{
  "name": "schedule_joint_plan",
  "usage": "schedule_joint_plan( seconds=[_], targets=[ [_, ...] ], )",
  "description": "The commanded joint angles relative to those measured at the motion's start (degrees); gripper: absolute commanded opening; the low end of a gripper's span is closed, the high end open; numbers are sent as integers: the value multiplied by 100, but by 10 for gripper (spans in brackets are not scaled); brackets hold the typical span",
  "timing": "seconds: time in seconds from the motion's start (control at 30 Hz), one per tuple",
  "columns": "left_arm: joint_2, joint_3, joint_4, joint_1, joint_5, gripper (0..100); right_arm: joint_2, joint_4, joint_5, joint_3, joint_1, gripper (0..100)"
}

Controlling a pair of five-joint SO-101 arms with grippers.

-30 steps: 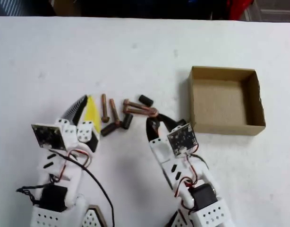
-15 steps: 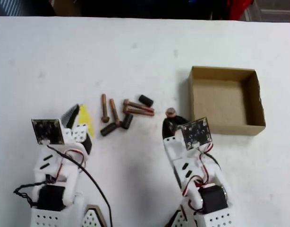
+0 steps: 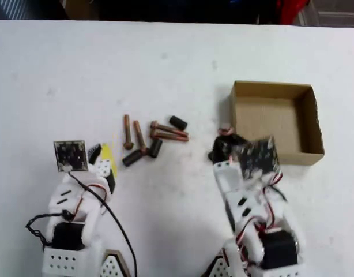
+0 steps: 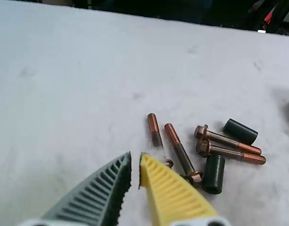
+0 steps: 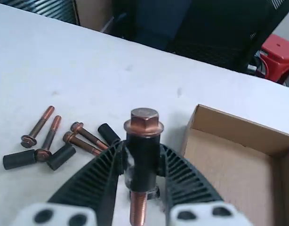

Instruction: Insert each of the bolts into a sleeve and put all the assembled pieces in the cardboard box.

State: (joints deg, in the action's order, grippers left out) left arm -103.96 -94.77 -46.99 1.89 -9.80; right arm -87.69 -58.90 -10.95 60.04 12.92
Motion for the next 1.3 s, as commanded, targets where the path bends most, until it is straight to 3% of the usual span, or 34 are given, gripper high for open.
schedule_joint_plan(
  seconds=[0.0, 0.5, 0.73, 1.27],
  targets=[
    [-57, 26, 0, 31, 53, 72, 1095, 40, -88, -844, -347, 16],
    [-57, -97, -44, 22, 53, 72, 4945, 2607, -88, -1389, -1429, 17],
    [-57, -105, -44, 22, 53, 72, 6404, 2633, -97, -2453, -1763, 17],
    [-57, -229, 79, 13, 53, 72, 9578, 2624, -97, -4475, -1771, 18]
  ],
)
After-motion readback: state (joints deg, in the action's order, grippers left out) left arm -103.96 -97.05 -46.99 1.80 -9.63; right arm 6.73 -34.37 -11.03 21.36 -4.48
